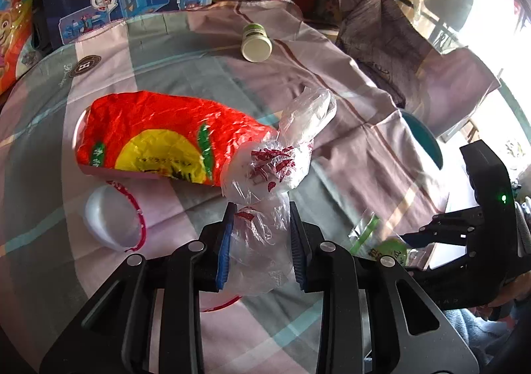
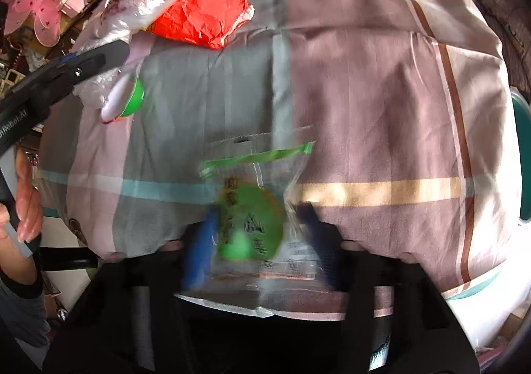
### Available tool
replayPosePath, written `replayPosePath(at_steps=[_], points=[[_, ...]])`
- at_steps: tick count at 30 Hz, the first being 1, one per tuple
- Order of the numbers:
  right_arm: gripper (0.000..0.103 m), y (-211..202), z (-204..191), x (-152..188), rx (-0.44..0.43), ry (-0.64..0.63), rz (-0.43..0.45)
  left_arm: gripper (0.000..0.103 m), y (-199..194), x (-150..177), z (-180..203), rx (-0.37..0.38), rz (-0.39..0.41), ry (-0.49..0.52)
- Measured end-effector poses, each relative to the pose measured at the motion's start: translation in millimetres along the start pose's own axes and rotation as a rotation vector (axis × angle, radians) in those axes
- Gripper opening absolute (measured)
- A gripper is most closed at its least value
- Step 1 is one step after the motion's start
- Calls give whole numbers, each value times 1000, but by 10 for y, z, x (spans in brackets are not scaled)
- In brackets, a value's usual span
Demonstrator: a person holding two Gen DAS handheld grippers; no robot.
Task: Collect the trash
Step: 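Lift the plastic bag with the left tool while the right tool grasps the green snack packet, then carry bag and snack packet over the teal bucket and open both tools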
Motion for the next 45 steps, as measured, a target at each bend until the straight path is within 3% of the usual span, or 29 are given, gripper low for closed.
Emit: replayPosePath(at_steps=[13, 26, 32, 38, 45], points=[[38, -689, 754, -372, -17, 201, 201, 31, 159, -364, 452, 60, 4, 68], [38, -1213, 2062, -592, -38, 423, 360, 31, 596, -979, 1281, 130, -16, 205], [38, -1433, 2838, -598, 3, 557, 449, 31, 975, -1303, 1816, 180, -43, 276], [39, -1534, 3527, -547, 24, 669, 480, 31, 1409, -1557, 2380, 235, -87, 342], [39, -1506, 4001, -532, 46, 730, 474, 31, 1843, -1773, 2886, 273, -129, 391]])
Point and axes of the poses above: each gripper's, at about its wrist camera, not at the fingertips, and y roughly the way its jaws point, z to its right, x to its underside, the point moved 5 cm from there along y, roughly the way its jaws point, and after that the axes turned 11 degrees about y, right-handed, at the moved point
